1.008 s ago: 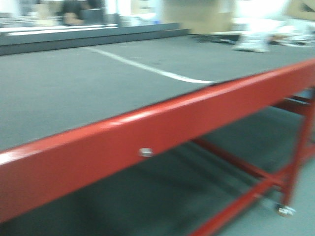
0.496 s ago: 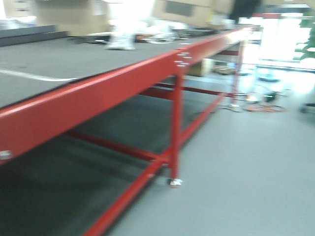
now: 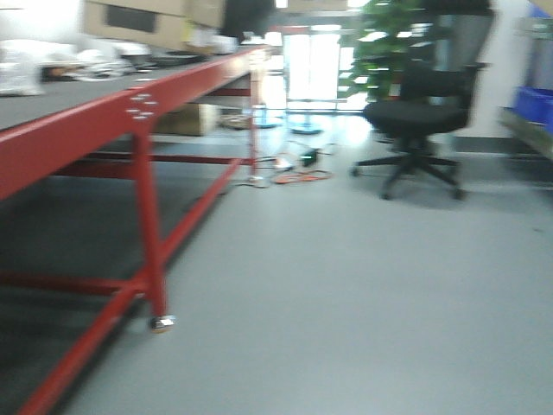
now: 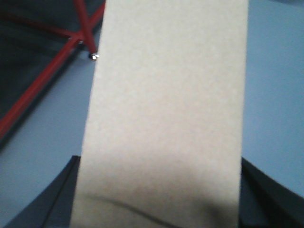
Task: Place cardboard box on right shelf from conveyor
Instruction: 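Drive the base away from the conveyor to the blue-bin shelf rack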
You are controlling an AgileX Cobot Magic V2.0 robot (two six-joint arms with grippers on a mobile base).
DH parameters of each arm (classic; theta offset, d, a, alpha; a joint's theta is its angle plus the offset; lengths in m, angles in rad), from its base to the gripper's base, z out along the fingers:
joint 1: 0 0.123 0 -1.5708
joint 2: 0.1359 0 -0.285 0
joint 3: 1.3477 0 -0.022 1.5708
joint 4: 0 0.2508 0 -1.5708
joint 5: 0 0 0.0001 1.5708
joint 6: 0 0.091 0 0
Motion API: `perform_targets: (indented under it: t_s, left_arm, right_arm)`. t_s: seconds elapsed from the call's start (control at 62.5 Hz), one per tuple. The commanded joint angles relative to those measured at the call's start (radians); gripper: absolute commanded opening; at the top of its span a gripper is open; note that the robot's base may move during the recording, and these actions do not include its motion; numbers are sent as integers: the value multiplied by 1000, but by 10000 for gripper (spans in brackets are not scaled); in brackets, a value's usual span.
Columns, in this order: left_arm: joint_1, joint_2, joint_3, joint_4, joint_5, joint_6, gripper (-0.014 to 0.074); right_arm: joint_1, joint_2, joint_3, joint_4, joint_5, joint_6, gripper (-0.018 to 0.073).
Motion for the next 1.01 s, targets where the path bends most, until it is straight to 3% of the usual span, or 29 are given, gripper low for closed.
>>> perform_targets:
  t_s: [0.0, 0.992]
  left_arm:
    - [-5, -12, -3, -9, -91, -7, -119]
    - [-5, -12, -3, -9, -91, -7, -119]
  right_arm:
    - [-8, 4, -29, -9, -77, -10, 266]
    - [-8, 0, -29, -9, -74, -10, 266]
